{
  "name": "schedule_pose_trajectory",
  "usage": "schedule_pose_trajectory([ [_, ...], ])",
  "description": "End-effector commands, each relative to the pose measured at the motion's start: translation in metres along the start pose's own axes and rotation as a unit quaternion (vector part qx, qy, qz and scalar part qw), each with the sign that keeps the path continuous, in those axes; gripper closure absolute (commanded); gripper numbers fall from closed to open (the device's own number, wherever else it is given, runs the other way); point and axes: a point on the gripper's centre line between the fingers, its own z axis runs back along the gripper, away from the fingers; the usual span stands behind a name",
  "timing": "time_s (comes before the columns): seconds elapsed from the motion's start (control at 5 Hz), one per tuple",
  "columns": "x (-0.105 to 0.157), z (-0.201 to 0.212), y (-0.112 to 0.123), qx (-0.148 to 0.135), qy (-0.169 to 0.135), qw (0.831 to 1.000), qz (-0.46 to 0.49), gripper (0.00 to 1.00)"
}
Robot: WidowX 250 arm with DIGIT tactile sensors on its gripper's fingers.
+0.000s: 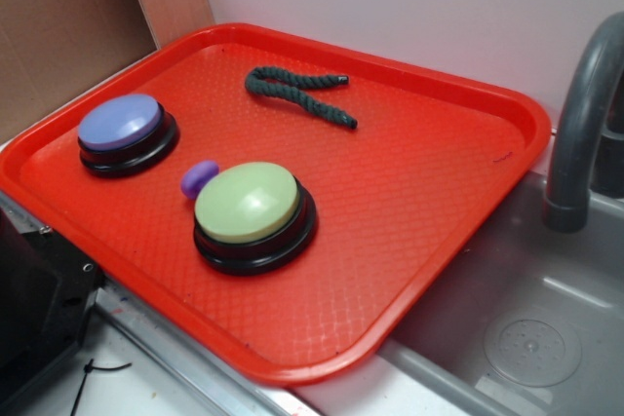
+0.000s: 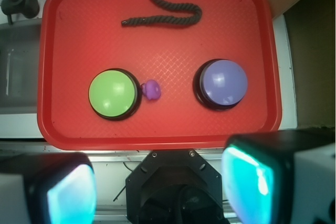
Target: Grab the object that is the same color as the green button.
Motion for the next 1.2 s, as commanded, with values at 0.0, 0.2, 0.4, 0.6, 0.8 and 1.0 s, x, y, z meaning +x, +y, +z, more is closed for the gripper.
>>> schedule_pose_trajectory([
  [0.0,0.000,0.000,0.000,0.000,0.000,1.000,0.000,0.00],
  [0.2,0.010,-0.008,0.006,-0.014,-0.004,0.996,0.093,0.00],
  [0.4,0.022,-0.023,0.014,-0.035,-0.022,0.982,0.186,0.00],
  [0.6,0.031,-0.040,0.025,-0.047,-0.065,0.949,0.304,0.00],
  [0.8,0.062,-0.070,0.045,-0.072,-0.102,0.899,0.420,0.00],
  [1.0,0.085,-0.094,0.049,-0.092,-0.144,0.833,0.527,0.00],
])
